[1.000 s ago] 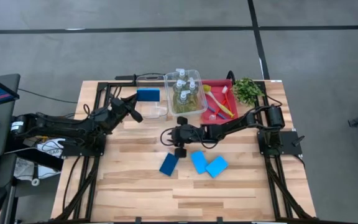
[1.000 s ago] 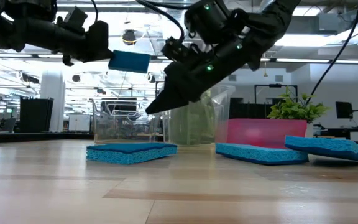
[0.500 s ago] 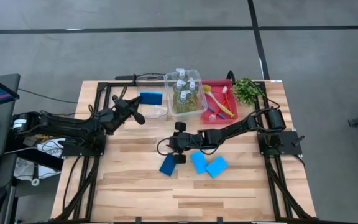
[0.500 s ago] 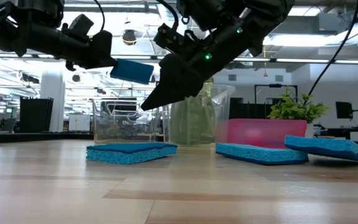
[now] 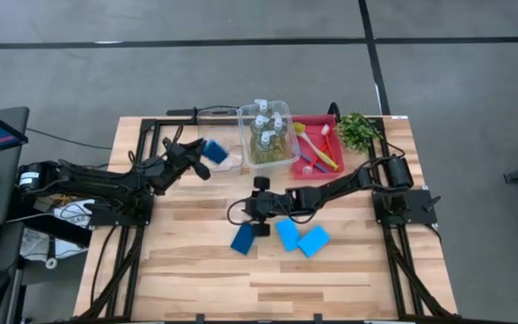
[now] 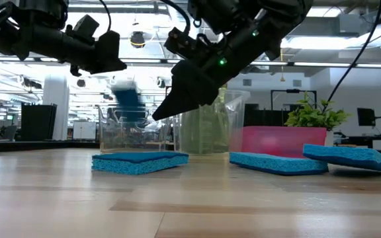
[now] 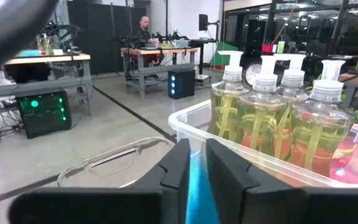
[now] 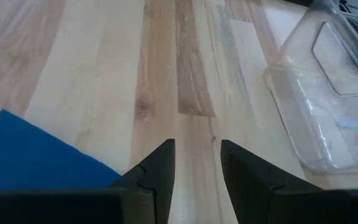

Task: Pick & Place Kitchen Sink Supplies
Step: Put the blue sponge into the left transparent bin

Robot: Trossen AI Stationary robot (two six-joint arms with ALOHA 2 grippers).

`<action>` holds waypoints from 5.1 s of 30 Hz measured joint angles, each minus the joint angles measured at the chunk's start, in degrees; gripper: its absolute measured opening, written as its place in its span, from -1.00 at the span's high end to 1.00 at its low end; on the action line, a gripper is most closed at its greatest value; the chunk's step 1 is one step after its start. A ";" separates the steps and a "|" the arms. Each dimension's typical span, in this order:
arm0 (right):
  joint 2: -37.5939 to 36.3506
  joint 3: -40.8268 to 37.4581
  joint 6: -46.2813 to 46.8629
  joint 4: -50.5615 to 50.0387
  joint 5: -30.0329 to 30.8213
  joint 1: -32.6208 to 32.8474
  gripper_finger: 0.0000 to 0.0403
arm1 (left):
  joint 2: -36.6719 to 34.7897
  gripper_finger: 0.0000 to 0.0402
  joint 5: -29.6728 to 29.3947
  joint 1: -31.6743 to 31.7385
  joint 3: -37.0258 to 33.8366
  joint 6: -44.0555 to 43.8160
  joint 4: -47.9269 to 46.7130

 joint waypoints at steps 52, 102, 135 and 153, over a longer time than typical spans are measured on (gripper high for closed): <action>0.00 -0.02 -1.51 -2.93 -0.17 -0.01 0.39 | 0.45 0.47 70.44 -2.42 0.00 3.53 0.82; -31.54 -10.51 -2.36 -30.16 -10.14 14.56 0.39 | 23.17 0.47 43.37 -17.10 12.07 15.78 -7.40; -31.50 -10.47 -2.38 -29.66 -9.22 14.64 0.39 | 34.99 0.36 35.50 -31.41 10.27 8.06 -4.43; -31.52 -10.47 -0.39 -29.06 -9.20 14.68 0.39 | 42.29 0.23 35.87 -34.30 11.19 6.46 -1.61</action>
